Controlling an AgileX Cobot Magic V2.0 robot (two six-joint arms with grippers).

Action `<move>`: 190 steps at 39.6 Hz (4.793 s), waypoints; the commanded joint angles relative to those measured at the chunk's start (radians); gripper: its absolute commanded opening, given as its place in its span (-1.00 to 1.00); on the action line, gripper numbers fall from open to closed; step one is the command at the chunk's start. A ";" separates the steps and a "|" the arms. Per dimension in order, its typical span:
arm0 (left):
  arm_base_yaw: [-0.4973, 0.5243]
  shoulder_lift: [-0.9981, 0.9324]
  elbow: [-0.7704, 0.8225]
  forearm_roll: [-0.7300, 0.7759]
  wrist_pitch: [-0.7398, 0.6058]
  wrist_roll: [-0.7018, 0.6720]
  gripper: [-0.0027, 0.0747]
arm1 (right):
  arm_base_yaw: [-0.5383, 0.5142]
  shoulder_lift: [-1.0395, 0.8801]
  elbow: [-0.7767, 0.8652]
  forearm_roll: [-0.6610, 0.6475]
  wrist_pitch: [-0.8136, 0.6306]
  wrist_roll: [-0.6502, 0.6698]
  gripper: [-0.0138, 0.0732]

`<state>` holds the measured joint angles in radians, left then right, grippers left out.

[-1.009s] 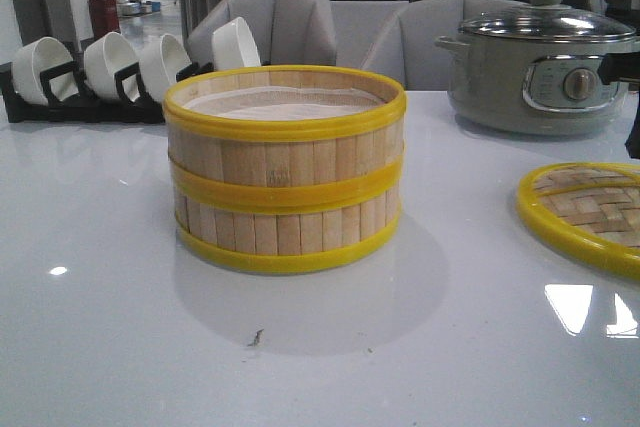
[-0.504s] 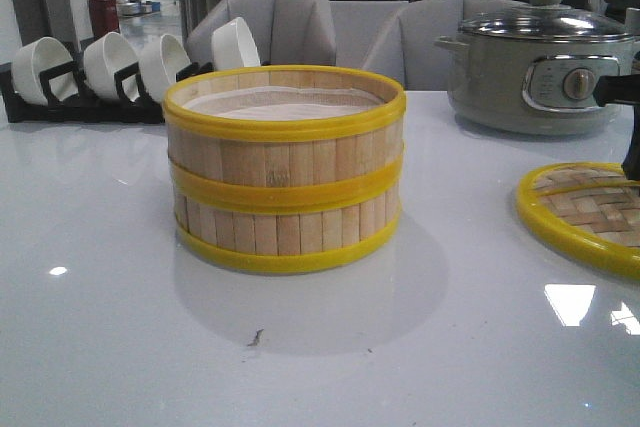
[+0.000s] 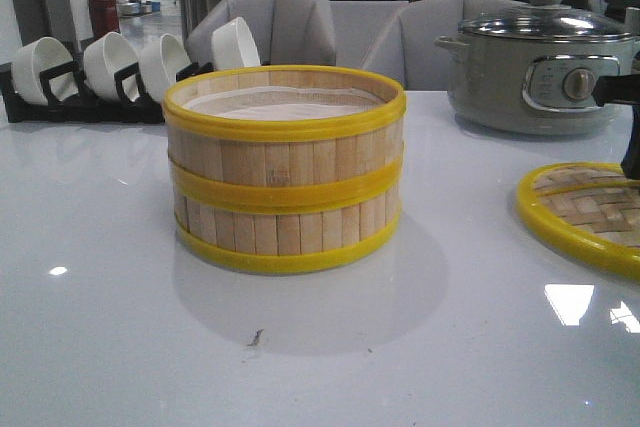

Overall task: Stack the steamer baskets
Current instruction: 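Lower the right gripper onto the woven lid's center knob and grasp it, then lift the woven lid with the right gripper and carry it toward the stack, then lower the lid onto the top basket and open the right gripper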

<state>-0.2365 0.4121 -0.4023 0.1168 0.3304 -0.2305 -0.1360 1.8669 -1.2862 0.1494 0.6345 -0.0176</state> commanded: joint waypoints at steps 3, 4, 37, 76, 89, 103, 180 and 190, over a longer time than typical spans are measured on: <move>0.000 0.004 -0.028 0.003 -0.077 -0.008 -0.71 | -0.007 -0.054 -0.034 0.011 -0.041 -0.003 0.10; 0.000 0.004 -0.028 0.003 -0.077 -0.008 -0.71 | -0.007 -0.054 -0.034 0.011 -0.041 -0.003 0.10; 0.000 0.004 -0.028 0.003 -0.077 -0.008 -0.71 | -0.005 -0.038 -0.034 0.016 -0.052 -0.003 0.10; 0.000 0.004 -0.028 0.003 -0.077 -0.008 -0.71 | 0.018 -0.036 -0.034 0.016 -0.057 -0.003 -0.58; 0.000 0.004 -0.028 0.003 -0.077 -0.008 -0.71 | 0.094 -0.093 -0.049 0.016 -0.045 -0.003 -0.58; 0.000 0.004 -0.028 0.003 -0.077 -0.008 -0.71 | 0.247 -0.184 -0.335 0.016 0.132 -0.003 -0.58; 0.000 0.004 -0.028 0.003 -0.077 -0.008 -0.71 | 0.653 0.139 -0.793 -0.032 0.211 -0.002 -0.60; 0.000 0.004 -0.028 0.003 -0.077 -0.008 -0.71 | 0.653 0.161 -0.793 -0.012 0.211 -0.002 -0.60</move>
<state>-0.2365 0.4121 -0.4023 0.1168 0.3318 -0.2305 0.5246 2.0856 -2.0421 0.1268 0.9126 -0.0158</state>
